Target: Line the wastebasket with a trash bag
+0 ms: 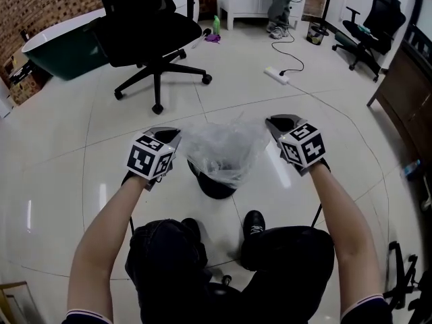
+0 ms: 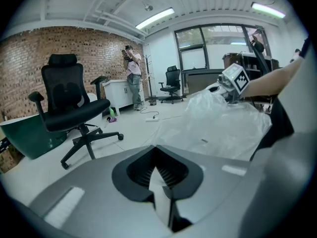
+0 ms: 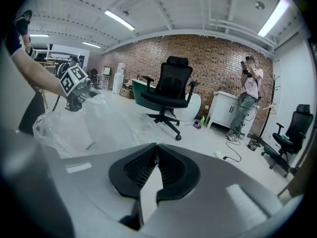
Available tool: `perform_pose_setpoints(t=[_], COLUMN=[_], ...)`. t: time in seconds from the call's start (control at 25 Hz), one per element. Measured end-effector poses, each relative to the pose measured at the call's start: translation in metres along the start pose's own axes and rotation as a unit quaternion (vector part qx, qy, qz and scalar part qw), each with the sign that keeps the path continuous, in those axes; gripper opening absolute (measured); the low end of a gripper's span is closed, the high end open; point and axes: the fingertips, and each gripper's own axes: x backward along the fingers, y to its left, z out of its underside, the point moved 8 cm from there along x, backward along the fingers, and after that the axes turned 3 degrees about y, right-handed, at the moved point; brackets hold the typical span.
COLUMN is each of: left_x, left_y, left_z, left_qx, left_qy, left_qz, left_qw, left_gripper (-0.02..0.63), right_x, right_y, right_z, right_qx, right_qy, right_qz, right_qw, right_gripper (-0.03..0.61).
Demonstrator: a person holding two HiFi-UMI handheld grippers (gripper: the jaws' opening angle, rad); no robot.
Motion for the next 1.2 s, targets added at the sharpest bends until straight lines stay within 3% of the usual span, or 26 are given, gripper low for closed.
perform_pose_setpoints(t=[0.56, 1.2], left_x=[-0.071, -0.130], left_y=[0.028, 0.048], left_z=[0.036, 0.066], left_qx=[0.022, 0.054], left_qy=[0.053, 0.091], left_qz=[0.010, 0.021], left_qw=[0.9983, 0.9942], left_gripper=[0.011, 0.011], right_x=[-0.071, -0.135], right_y=[-0.020, -0.033], right_z=[0.042, 0.095], right_qx=[0.011, -0.059], right_qy=[0.060, 0.084], right_qz=[-0.025, -0.054], right_qw=[0.998, 0.993], right_gripper=[0.003, 0.003])
